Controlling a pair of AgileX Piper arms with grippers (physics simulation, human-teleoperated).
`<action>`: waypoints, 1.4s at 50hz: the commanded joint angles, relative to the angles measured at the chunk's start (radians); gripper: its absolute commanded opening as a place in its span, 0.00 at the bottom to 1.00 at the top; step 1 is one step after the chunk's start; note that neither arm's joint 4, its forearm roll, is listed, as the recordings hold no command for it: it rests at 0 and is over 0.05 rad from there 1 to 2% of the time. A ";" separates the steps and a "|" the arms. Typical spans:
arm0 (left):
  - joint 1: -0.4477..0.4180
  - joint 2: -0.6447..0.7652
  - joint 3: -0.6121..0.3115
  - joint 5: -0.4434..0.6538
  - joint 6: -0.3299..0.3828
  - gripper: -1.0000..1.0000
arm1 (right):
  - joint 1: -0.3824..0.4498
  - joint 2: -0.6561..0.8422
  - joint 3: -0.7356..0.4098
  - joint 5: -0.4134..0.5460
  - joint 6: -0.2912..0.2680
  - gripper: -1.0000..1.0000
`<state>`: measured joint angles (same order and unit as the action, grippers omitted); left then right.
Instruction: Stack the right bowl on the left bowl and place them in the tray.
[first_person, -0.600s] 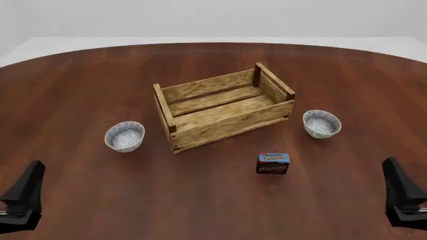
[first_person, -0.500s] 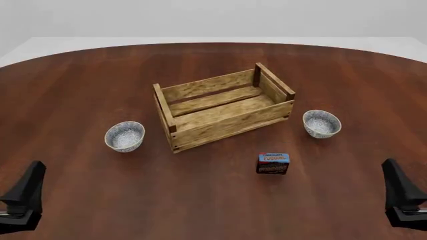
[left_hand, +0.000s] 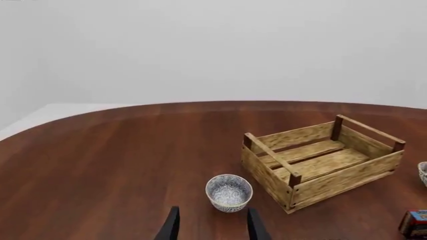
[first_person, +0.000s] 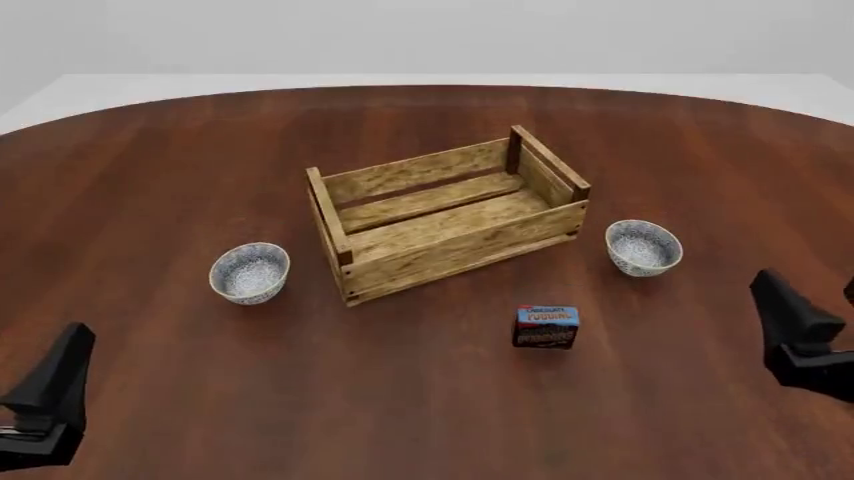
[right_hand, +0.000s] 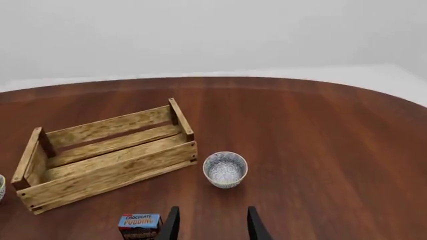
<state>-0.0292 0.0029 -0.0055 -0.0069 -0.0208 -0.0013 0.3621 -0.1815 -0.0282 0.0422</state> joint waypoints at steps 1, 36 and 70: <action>-0.015 -0.002 -0.004 -0.001 0.000 1.00 | 0.024 0.215 -0.176 0.054 -0.030 1.00; -0.022 -0.003 -0.043 0.042 -0.004 1.00 | -0.043 0.787 -0.841 0.424 -0.170 1.00; -0.032 -0.002 -0.040 0.040 -0.027 1.00 | -0.093 1.165 -1.091 0.501 -0.193 1.00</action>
<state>-0.0584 0.0005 -0.0432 0.0301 -0.0496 -0.0849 1.4150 -1.2112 0.4651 -0.1552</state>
